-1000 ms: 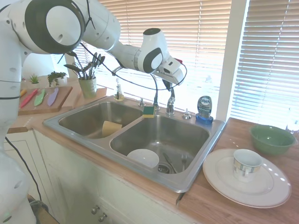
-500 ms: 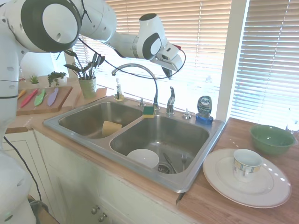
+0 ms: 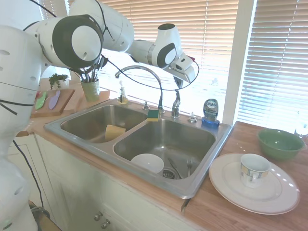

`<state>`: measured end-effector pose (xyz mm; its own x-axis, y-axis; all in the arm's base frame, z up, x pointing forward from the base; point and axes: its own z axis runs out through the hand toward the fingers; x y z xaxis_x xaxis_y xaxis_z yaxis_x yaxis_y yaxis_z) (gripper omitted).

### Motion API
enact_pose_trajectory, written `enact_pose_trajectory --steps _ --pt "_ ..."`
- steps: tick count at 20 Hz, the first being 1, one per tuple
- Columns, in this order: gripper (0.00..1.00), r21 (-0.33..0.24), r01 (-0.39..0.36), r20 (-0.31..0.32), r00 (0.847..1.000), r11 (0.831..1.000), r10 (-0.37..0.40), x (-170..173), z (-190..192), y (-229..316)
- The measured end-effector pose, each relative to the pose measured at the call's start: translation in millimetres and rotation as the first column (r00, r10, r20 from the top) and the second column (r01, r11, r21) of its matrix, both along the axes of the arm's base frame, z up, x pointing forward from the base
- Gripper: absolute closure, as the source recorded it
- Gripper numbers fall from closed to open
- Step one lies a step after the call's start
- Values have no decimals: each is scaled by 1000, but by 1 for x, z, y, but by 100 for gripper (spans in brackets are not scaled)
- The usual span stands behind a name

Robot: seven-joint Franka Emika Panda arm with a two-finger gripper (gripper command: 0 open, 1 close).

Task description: Turn off the faucet

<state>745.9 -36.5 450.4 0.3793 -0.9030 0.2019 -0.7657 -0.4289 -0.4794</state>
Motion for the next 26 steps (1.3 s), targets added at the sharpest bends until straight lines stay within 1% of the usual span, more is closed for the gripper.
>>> enact_pose_trajectory --steps 4,14,20,22,24,26 --pt "100 -5 -16 -20 1000 1000 16 2 -14 -1" --pt "100 -17 -44 -32 999 999 43 0 -24 5" --pt "100 -23 -70 -57 996 997 68 -4 -35 9" --pt "100 -19 -78 -79 994 997 76 -6 -38 12" --pt "100 -12 -86 -127 988 996 84 -9 -41 13" --pt "100 -9 -88 -143 986 996 86 -11 -40 14"
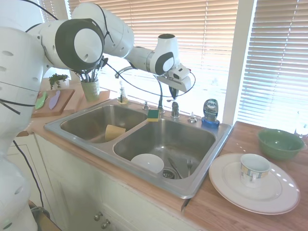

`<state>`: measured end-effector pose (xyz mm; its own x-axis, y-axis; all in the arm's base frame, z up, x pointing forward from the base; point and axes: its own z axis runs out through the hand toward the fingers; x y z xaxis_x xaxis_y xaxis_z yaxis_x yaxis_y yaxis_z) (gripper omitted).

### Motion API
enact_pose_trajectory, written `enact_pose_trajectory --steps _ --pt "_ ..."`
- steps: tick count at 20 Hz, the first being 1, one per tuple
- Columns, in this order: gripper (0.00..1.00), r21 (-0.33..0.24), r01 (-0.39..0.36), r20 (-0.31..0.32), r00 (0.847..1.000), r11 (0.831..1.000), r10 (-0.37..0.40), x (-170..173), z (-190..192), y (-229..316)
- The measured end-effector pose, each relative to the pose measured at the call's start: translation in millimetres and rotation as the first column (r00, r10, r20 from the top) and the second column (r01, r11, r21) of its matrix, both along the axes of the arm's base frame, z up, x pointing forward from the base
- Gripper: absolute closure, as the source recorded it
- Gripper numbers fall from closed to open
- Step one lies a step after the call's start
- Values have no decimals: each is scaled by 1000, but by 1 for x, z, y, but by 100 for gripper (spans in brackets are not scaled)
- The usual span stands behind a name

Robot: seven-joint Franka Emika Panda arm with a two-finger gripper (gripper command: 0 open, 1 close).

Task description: Turn off the faucet

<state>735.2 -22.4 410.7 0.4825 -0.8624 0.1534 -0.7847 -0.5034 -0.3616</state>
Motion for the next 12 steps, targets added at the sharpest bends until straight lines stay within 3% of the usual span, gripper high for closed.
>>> enact_pose_trajectory --steps 12 --pt "100 1 -10 -42 999 1000 10 -5 6 2"
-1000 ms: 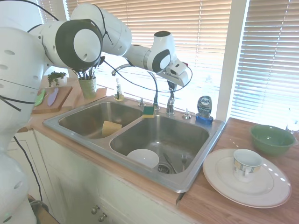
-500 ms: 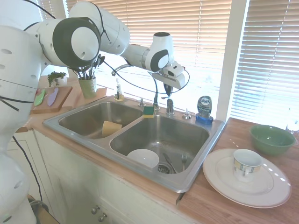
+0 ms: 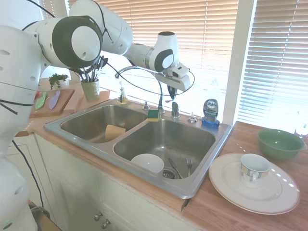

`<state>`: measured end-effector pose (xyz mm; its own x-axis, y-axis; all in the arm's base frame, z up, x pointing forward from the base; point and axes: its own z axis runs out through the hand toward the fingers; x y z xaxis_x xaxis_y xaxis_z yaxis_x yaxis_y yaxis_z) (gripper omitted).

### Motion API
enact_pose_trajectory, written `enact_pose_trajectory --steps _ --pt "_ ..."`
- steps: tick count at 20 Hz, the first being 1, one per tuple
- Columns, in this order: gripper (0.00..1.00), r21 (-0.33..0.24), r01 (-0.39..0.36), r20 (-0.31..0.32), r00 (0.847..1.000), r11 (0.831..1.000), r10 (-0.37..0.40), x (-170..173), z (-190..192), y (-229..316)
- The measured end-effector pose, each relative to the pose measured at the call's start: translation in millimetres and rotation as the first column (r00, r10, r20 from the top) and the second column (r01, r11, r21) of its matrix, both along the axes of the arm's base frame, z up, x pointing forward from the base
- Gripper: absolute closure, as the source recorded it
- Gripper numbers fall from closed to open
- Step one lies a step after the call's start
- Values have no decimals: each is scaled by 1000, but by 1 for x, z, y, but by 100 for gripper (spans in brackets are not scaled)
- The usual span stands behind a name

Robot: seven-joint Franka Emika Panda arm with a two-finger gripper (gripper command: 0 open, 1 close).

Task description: Turn off the faucet

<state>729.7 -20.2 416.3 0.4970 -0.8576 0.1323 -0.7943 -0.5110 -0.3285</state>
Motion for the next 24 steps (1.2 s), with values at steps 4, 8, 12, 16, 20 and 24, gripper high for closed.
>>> enact_pose_trajectory --steps 4,8,12,16,20,24 --pt "100 6 -4 -48 999 1000 4 -11 9 0" --pt "100 6 -9 -99 995 1000 9 -38 18 -1" --pt "100 4 -30 -218 975 1000 30 -85 -5 -1" --pt "100 1 -42 -266 963 999 41 -131 -22 -1" --pt "100 4 -44 -293 955 999 44 -181 -25 -1" --pt "100 1 -63 -320 945 998 60 -226 -28 4"
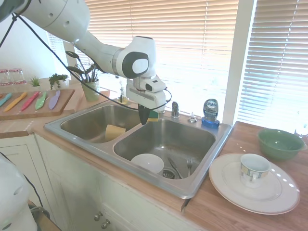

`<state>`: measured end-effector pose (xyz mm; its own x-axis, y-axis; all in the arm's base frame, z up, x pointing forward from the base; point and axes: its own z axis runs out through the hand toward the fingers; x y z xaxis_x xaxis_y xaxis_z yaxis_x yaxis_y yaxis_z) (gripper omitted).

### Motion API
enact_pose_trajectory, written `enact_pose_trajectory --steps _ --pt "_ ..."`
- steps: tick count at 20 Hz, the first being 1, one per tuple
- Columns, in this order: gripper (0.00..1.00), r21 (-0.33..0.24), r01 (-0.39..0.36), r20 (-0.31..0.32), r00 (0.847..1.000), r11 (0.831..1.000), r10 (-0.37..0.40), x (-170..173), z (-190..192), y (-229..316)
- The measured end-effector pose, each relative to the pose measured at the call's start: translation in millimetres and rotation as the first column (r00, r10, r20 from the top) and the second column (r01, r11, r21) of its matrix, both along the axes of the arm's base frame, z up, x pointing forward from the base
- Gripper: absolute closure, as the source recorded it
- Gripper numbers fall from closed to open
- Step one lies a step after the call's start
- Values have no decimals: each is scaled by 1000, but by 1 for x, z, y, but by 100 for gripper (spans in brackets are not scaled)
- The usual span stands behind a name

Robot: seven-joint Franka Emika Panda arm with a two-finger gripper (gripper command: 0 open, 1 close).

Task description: Turn off the faucet

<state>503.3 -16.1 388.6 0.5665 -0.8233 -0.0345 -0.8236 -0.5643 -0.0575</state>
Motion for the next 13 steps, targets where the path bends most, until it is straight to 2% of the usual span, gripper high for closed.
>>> enact_pose_trajectory --steps 1,2,7,13 --pt "100 1 -3 -1 1000 1000 3 -10 0 1" --pt "0 2 -5 1 1000 1000 5 -18 2 2" --pt "0 3 0 17 1000 1000 0 -44 12 1" --pt "0 2 1 18 1000 1000 -1 -48 11 1"
